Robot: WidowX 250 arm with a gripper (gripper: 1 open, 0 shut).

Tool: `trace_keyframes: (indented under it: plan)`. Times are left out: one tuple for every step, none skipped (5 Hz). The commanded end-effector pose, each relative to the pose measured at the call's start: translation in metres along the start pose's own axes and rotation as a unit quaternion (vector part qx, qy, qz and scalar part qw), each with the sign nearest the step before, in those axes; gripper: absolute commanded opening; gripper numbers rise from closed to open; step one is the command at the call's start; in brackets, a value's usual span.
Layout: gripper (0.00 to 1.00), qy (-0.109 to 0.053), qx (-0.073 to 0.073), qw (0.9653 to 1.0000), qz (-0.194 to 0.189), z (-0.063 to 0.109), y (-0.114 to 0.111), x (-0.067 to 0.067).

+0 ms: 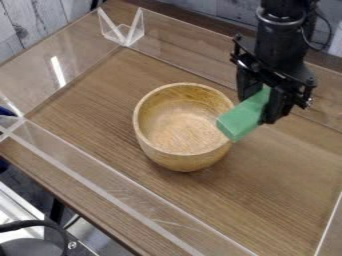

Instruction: Put the green block in the brown bowl

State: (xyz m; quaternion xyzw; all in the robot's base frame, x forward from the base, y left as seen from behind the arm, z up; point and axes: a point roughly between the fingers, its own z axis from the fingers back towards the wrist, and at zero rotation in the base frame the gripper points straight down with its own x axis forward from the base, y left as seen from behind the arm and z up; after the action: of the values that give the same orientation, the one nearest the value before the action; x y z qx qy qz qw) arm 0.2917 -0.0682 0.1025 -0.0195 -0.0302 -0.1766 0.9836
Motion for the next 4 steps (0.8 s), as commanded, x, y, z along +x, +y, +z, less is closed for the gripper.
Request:
trace_keyframes:
  plan:
    - [0.0,-0.034,0.001,0.9994,-0.009,0.013,-0.003,0.016]
    - [0.0,-0.034,-0.001,0.9994,-0.012,0.01,-0.006,0.019]
    - [0.0,-0.033,-0.004,0.9993,-0.018,0.005,-0.01,0.022]
    - [0.0,-0.031,-0.008,0.999,-0.031,-0.003,-0.017,0.028]
